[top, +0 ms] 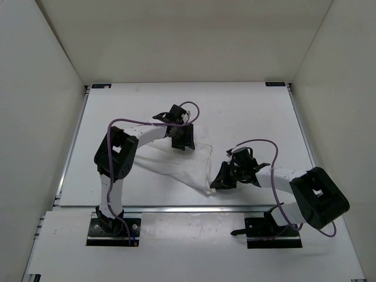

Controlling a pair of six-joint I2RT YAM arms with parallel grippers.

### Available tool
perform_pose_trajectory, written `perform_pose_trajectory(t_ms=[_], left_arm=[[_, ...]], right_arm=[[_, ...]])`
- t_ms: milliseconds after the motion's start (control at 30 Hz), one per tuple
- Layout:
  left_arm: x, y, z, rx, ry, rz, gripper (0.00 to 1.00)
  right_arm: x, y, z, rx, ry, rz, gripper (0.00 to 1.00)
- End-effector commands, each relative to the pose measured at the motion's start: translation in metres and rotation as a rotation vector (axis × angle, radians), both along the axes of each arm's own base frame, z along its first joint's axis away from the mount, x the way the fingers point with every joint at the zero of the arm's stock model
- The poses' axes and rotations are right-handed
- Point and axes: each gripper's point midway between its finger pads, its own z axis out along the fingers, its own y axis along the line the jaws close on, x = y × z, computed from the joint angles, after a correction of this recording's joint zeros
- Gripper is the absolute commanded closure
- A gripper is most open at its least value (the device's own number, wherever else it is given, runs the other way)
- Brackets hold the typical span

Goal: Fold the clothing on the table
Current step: Flatten the skirt out

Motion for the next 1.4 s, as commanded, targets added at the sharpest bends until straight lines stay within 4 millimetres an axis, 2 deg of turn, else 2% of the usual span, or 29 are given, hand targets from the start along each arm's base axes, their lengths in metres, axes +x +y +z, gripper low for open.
perform_pose_trajectory(t_ms=[0, 33, 67, 167, 267, 433, 633, 733, 767, 800, 867, 900, 933, 967, 1167, 1200, 1300, 1333, 1367], left_arm=[[0.005, -0.014, 0.048, 0.051, -0.149, -0.103, 0.37], [0.005, -0.020, 0.057, 0.070, -0.193, -0.134, 0.35], [0.003, -0.024, 0.056, 0.076, -0.204, -0.149, 0.33], [0.005, -0.022, 0.050, 0.066, -0.208, -0.158, 0.34], [0.002, -0.028, 0.040, 0.034, -0.204, -0.157, 0.29], [0.015, -0.035, 0.037, 0.025, -0.202, -0.064, 0.24], [0.039, -0.037, 0.034, -0.046, -0.172, 0.093, 0.27], [0.046, -0.041, 0.022, -0.038, -0.130, 0.130, 0.27], [0.051, -0.043, 0.028, -0.038, -0.139, 0.139, 0.28], [0.052, -0.039, 0.017, -0.014, -0.120, 0.151, 0.28], [0.057, -0.043, 0.014, -0.004, -0.108, 0.166, 0.28], [0.057, -0.042, 0.008, 0.009, -0.099, 0.172, 0.27], [0.058, -0.041, -0.001, 0.015, -0.071, 0.184, 0.27], [0.061, -0.040, -0.005, 0.021, -0.064, 0.189, 0.27], [0.057, -0.036, -0.027, 0.110, 0.001, 0.163, 0.26], [0.059, -0.034, -0.026, 0.134, 0.002, 0.160, 0.27], [0.056, -0.028, -0.041, 0.226, 0.036, 0.119, 0.32], [0.057, -0.027, -0.034, 0.253, 0.034, 0.099, 0.32], [0.053, -0.027, -0.042, 0.279, 0.050, 0.069, 0.36]], right_arm=[[0.001, -0.004, -0.025, -0.097, -0.016, 0.055, 1.00], [-0.002, -0.007, -0.029, -0.109, 0.010, 0.048, 1.00], [0.000, -0.003, -0.028, -0.108, 0.002, 0.062, 1.00], [0.006, 0.004, -0.026, -0.099, -0.025, 0.073, 1.00], [0.005, 0.003, -0.027, -0.104, -0.030, 0.078, 1.00], [0.004, 0.002, -0.030, -0.114, -0.027, 0.085, 1.00], [0.005, 0.005, -0.029, -0.106, -0.033, 0.092, 1.00], [0.004, 0.006, -0.031, -0.102, -0.028, 0.096, 1.00], [0.004, 0.007, -0.031, -0.103, -0.025, 0.097, 1.00], [0.003, 0.008, -0.031, -0.105, -0.026, 0.103, 1.00], [0.001, 0.011, -0.032, -0.110, -0.032, 0.116, 1.00], [0.003, 0.011, -0.031, -0.115, -0.032, 0.112, 1.00], [-0.005, 0.012, -0.036, -0.135, -0.026, 0.134, 1.00], [-0.002, 0.016, -0.032, -0.133, -0.047, 0.139, 1.00], [-0.019, 0.023, -0.032, -0.126, -0.072, 0.159, 1.00], [-0.026, 0.023, -0.034, -0.117, -0.068, 0.169, 1.00], [-0.029, 0.027, -0.028, -0.071, -0.115, 0.168, 1.00], [-0.030, 0.027, -0.027, -0.066, -0.128, 0.175, 1.00], [-0.028, 0.027, -0.024, -0.064, -0.138, 0.171, 1.00]])
